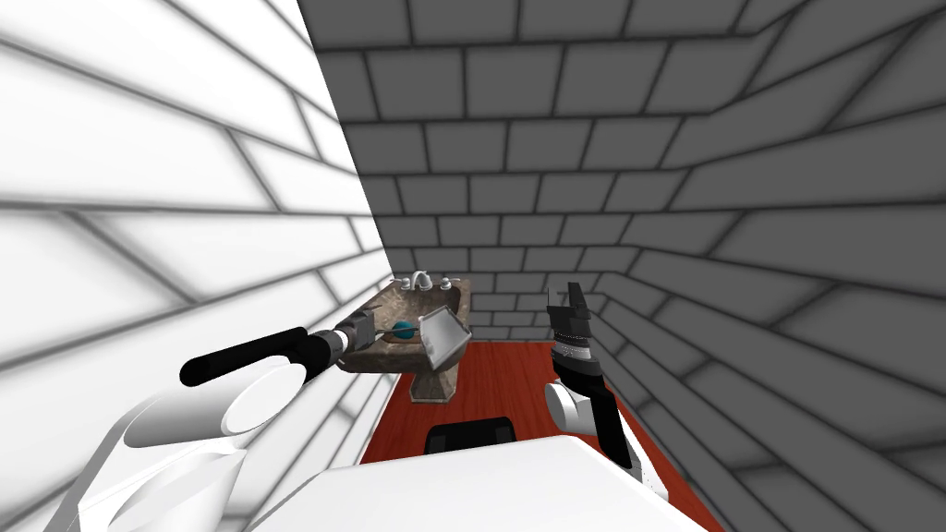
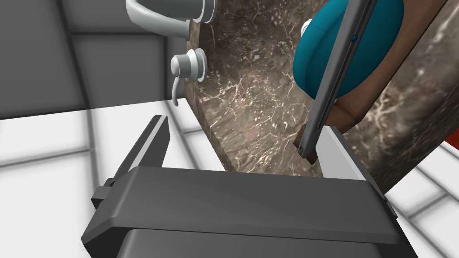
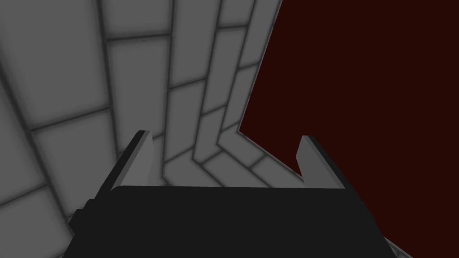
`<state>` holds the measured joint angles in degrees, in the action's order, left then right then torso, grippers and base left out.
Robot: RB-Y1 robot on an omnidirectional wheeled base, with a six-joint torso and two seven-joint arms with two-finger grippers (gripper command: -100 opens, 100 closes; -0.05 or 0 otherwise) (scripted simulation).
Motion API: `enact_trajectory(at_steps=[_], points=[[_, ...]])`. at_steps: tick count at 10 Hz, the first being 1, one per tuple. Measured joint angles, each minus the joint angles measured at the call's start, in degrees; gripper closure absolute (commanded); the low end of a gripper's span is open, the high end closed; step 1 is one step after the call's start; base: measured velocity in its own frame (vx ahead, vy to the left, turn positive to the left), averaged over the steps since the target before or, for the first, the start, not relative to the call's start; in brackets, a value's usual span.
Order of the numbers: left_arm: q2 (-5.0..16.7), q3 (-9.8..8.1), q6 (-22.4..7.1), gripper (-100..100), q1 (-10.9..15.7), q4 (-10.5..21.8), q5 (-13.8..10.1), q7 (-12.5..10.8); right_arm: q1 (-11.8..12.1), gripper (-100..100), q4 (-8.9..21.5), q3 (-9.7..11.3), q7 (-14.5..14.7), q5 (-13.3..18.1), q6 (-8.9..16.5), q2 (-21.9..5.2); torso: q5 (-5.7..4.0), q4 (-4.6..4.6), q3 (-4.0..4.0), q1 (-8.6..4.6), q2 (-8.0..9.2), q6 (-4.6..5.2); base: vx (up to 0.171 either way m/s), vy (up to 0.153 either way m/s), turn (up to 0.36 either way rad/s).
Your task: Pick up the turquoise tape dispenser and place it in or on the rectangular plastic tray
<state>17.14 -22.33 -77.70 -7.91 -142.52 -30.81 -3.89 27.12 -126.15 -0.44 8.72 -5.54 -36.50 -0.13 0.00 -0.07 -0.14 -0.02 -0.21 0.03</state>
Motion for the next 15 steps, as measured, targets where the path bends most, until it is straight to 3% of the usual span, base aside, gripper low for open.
enact_trajectory(at_steps=[7, 15], points=[[3.9, -0.90, -11.8, -100, 1.1, 0.1, -4.3, -1.4, 0.0, 0, 0.0, 0.0, 0.0, 0.0, 0.0, 0.0, 0.00, -0.02, -0.06, 0.03, -0.11, 0.00, 0.075, -0.025, 0.025], [7.3, -1.16, -23.3, -100, 2.2, 0.1, -7.4, -2.9, 0.0, 0, 0.0, 0.0, 0.0, 0.0, 0.0, 0.0, 0.01, 0.00, 0.00, 0.06, 0.01, 0.00, 0.056, -0.017, 0.015]])
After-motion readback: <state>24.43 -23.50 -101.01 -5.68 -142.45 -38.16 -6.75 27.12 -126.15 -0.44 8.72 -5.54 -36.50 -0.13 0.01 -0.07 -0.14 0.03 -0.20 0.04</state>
